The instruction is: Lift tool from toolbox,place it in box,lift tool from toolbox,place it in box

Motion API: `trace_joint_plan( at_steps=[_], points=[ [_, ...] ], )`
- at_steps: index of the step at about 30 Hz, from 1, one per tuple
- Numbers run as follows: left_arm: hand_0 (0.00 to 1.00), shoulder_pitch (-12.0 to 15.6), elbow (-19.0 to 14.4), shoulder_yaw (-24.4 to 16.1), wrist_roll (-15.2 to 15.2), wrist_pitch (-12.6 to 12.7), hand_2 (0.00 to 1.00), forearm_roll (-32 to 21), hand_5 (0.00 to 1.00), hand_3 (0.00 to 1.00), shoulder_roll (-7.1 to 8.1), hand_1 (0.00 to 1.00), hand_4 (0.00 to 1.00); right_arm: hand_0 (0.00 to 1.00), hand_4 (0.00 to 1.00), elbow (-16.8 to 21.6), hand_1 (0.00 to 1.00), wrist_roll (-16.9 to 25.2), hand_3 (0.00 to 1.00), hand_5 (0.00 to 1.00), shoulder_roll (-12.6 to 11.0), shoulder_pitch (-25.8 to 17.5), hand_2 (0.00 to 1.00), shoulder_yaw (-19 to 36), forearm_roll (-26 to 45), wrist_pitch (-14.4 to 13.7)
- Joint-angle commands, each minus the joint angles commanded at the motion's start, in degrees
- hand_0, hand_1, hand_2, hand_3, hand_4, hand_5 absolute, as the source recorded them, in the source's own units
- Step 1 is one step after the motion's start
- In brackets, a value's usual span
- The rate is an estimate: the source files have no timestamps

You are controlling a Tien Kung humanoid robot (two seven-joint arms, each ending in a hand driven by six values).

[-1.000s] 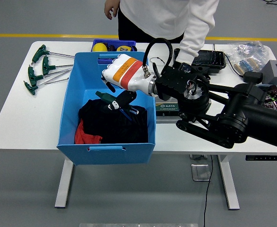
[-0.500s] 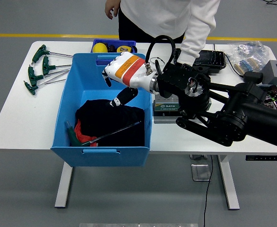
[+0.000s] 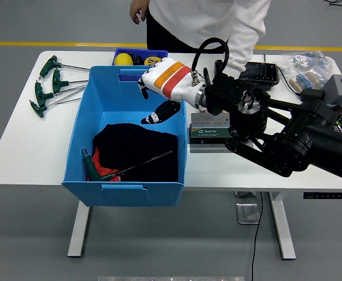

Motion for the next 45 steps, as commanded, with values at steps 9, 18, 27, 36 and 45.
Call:
trace_joint_plan(
  at_steps=[9,18,27,36,45],
  points=[
    [0.591,0.09,0.0,-0.27,0.32,-0.04,0.68,0.57,0.78,0.785,-0.05,0.593,0.854,0.602,0.99,-2.24,0.611,-0.13,0.523,0.605,-4.3,-2.62,0.684,3.52,-2.17,0.57],
    [0.589,0.08,0.0,0.05,0.85,-0.07,0.68,1.01,0.78,0.785,0.03,0.594,0.852,0.613,0.992,-8.02,0.618,0.05,0.49,0.605,-3.42,-1.3,0.686,0.31,-1.97,-0.18],
    [0.59,-0.27,0.0,0.48,0.8,-0.14,0.678,1.18,0.781,0.785,0.25,0.594,0.852,0.613,0.995,-12.6,0.58,0.92,0.425,0.603,-1.11,0.33,0.61,-4.92,-0.45,-0.17],
    [0.589,-0.49,0.0,3.48,-0.22,-0.36,0.678,-1.92,0.784,0.785,0.64,0.594,0.853,0.608,0.995,-16.15,0.508,1.53,0.384,0.604,-0.5,1.88,0.539,-8.38,0.32,-0.21],
    [0.589,-0.57,0.0,4.98,-0.8,-0.44,0.676,-3.53,0.782,0.785,0.8,0.593,0.852,0.607,0.998,-18.61,0.491,1.92,0.384,0.609,0.01,0.92,0.513,-10.67,1.5,-0.13]
  ],
)
